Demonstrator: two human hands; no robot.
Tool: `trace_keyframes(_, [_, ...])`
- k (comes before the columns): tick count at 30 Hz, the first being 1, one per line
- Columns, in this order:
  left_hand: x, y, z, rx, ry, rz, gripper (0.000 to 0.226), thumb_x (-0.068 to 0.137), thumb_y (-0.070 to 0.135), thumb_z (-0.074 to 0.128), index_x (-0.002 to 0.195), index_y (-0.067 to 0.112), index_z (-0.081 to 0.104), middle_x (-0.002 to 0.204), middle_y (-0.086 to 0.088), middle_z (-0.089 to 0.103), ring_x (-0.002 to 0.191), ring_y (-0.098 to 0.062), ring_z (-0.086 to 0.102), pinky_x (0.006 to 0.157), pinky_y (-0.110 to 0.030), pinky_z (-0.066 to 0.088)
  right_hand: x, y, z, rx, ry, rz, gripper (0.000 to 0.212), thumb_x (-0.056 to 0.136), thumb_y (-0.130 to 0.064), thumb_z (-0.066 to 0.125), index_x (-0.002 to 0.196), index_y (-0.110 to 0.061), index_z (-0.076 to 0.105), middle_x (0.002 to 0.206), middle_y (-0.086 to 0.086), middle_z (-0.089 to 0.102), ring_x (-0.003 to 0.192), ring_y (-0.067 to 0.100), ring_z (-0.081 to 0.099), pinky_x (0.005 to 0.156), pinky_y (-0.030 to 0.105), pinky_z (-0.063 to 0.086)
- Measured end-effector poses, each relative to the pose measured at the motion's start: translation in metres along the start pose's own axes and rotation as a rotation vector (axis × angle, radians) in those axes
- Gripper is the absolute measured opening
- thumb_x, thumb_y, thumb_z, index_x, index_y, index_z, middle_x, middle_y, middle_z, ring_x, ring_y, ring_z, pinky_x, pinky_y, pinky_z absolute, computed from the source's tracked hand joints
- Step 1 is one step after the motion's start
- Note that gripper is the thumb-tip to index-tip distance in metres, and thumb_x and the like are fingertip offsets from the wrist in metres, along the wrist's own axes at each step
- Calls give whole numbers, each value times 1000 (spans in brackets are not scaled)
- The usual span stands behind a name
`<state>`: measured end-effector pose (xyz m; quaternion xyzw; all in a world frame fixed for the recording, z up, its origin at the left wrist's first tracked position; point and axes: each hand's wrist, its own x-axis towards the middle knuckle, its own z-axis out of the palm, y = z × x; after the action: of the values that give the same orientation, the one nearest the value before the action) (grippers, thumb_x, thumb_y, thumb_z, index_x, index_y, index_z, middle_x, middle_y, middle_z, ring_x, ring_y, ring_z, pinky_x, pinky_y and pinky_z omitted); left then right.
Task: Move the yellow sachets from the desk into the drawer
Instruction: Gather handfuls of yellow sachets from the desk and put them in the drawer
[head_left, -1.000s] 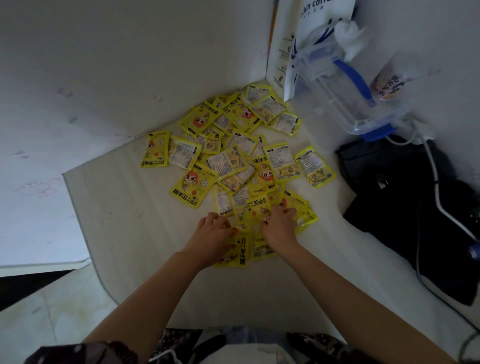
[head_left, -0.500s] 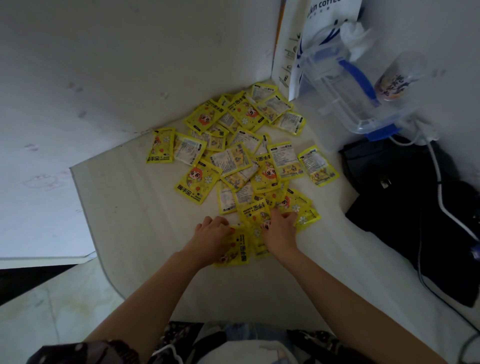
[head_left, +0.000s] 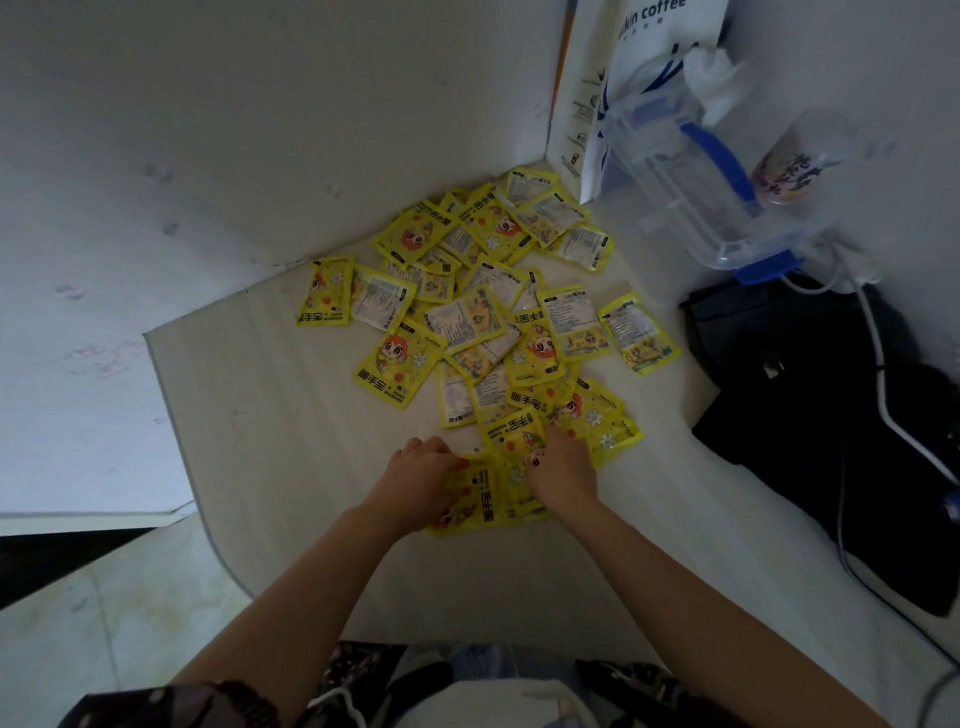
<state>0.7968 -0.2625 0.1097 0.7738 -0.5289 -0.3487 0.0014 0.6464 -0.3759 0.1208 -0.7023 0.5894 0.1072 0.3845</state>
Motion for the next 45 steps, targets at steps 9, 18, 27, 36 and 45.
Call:
trace_keyframes(9, [-9,-30,-21,-366,84,-136,35,76,23,76,108,19,63,111,-3,58,99,-23,58,82,-30,48,7,-6,-20,94,-36,-68,36,89,-22,60,122,-9,49,108,9,57,95,27,55,63,27,37])
trace_keyframes(18, [8,-57,-75,-847,377,-307,65,68,10,84,123,30,57,103,-4,62,88,-21,63,69,-40,58,48,-35,-70,229,68,-57,51,93,-18,57,135,-4,33,97,7,46,83,23,52,67,30,42])
trace_keyframes(27, [52,-62,-99,-979,435,-458,31,74,12,79,103,20,70,99,-4,70,89,-25,69,77,-46,59,99,-58,-71,215,96,11,28,88,-21,66,105,-2,54,83,8,51,75,21,51,69,36,44])
trace_keyframes(36, [71,-75,-90,-499,391,-421,33,73,31,70,99,11,68,93,-10,68,87,-32,64,85,-50,52,114,-51,-61,58,77,96,49,90,-33,61,128,-4,49,129,17,54,117,37,52,94,43,46])
trace_keyframes(45, [73,-69,-89,-535,377,-482,32,77,24,74,104,11,62,95,-10,66,91,-32,62,79,-43,53,113,-47,-60,258,10,154,32,84,-26,69,104,-4,56,92,12,56,90,31,58,70,36,44])
